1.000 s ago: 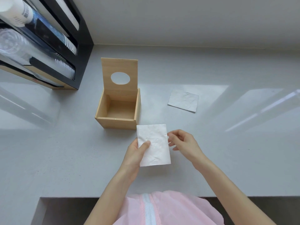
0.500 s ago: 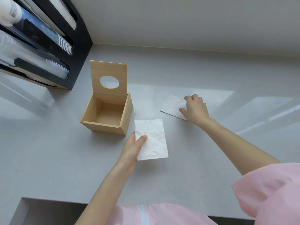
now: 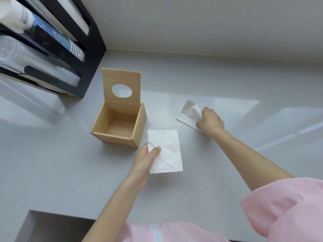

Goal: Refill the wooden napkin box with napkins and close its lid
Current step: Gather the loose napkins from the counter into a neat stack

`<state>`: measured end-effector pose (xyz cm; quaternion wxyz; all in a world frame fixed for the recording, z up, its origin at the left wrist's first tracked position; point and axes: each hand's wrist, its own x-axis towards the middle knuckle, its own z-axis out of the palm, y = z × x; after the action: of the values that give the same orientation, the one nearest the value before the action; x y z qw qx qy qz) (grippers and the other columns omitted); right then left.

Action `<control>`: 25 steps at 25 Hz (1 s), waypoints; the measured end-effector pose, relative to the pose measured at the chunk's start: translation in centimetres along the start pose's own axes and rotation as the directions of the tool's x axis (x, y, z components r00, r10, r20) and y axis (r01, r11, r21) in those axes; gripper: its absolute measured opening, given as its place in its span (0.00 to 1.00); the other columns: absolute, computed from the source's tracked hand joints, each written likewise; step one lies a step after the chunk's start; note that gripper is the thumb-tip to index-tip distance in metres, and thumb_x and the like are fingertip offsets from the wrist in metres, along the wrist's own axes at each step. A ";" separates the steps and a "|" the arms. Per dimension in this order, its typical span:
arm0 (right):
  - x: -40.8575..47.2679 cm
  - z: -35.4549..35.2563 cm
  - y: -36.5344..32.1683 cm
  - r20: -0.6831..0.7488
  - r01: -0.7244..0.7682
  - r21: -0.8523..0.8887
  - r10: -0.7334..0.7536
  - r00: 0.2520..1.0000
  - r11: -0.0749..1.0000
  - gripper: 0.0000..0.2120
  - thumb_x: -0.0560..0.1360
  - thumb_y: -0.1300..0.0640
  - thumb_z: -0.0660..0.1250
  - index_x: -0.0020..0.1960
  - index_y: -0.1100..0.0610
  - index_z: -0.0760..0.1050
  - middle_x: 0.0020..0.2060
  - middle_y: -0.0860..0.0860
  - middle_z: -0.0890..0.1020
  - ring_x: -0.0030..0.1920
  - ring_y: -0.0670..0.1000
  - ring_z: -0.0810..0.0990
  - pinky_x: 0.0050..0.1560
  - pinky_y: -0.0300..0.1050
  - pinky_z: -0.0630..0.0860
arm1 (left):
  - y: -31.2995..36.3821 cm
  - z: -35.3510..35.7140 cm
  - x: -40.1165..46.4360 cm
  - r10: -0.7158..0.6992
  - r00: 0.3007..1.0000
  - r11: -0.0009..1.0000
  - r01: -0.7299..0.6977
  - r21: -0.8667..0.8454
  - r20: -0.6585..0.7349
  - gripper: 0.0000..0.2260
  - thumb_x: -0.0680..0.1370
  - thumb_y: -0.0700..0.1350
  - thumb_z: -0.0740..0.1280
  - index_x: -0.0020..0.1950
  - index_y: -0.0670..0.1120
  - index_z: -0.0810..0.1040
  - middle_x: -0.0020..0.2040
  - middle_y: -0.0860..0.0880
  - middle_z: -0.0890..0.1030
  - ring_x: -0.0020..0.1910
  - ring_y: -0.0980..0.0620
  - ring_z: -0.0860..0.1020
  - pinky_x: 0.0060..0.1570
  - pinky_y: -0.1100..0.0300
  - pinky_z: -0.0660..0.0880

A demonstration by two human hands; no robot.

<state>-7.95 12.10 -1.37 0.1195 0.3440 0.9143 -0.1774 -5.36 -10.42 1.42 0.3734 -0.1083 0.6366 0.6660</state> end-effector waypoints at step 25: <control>-17.7 4.6 -3.3 0.113 -0.080 0.903 -0.054 0.992 0.422 0.08 0.74 0.56 0.67 0.53 0.53 0.73 0.51 0.51 0.81 0.53 0.52 0.80 0.56 0.55 0.79 | -0.9 -1.5 -1.7 0.022 0.994 0.999 -0.017 -0.048 0.104 0.15 0.81 0.49 0.53 0.59 0.47 0.76 0.56 0.45 0.82 0.54 0.46 0.81 0.58 0.40 0.74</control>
<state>3.32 -2.48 1.29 -0.0259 0.3494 0.6634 -0.6611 -4.15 -12.44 1.54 0.3971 -0.0760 0.6013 0.6892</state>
